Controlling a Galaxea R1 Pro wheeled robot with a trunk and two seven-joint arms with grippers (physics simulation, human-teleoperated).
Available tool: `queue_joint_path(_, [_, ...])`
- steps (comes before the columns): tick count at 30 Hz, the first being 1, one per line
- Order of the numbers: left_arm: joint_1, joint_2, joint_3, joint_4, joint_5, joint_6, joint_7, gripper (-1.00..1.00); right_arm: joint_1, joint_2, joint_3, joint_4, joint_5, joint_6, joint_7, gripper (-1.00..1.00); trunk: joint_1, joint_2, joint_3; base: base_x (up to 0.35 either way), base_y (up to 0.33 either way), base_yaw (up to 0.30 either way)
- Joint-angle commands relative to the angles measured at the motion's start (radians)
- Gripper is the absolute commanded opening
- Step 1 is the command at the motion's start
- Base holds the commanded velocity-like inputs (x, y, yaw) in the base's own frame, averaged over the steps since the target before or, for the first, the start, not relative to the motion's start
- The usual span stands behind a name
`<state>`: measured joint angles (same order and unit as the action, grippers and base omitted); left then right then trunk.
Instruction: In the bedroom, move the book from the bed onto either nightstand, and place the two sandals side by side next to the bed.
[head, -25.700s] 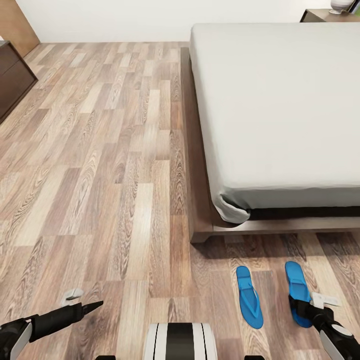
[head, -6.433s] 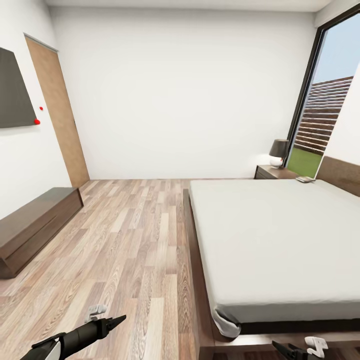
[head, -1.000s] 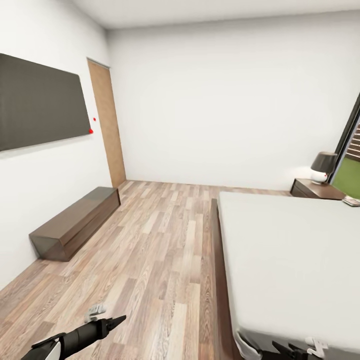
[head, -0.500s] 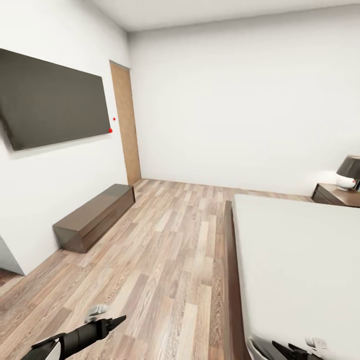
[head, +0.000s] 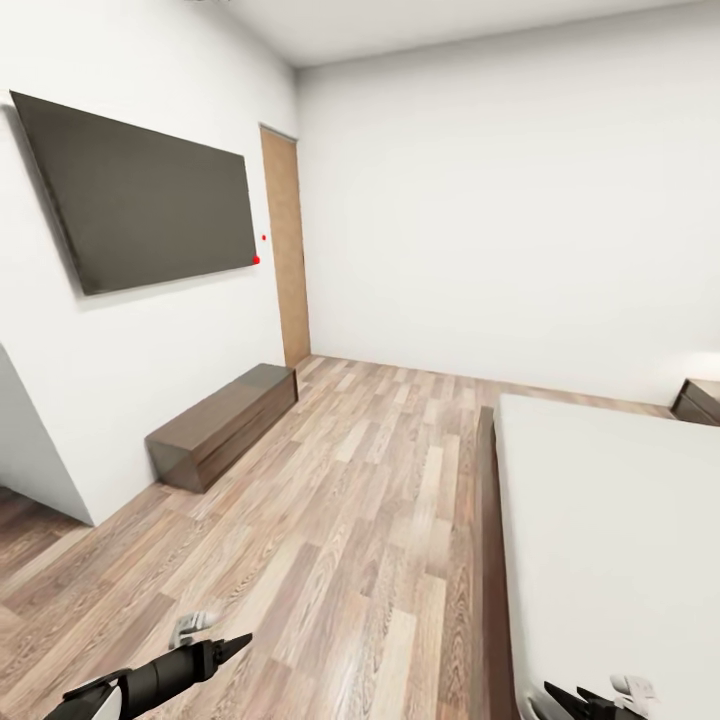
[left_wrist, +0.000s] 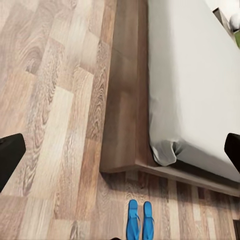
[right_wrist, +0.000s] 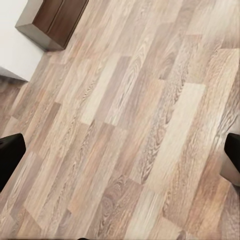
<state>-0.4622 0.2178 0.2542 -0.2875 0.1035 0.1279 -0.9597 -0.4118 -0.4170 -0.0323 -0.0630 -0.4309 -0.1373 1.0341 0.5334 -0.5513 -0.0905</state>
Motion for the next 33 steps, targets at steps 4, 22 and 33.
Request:
queue_joint_path(4, [-0.001,0.0,0.0,0.001,0.007,0.01,-0.004,1.0,-0.001,0.0,-0.003,0.001,0.005,-0.007,0.003,1.0,0.0,-0.002,-0.002,0.0,0.0,0.209])
queue_joint_path(22, [-0.001,-0.086,-0.002,0.152,0.005,-0.182,0.259,1.0,-0.001,0.065,-0.003,0.013,0.008,-0.008,-0.07,1.0,0.0,-0.002,-0.002,0.0,0.0,0.203])
queue_joint_path(33, [0.033,-0.159,-0.003,0.263,-0.116,-0.366,0.456,1.0,-0.001,0.18,0.002,0.107,0.014,-0.008,-0.334,1.0,0.0,-0.002,-0.002,0.0,0.0,0.194])
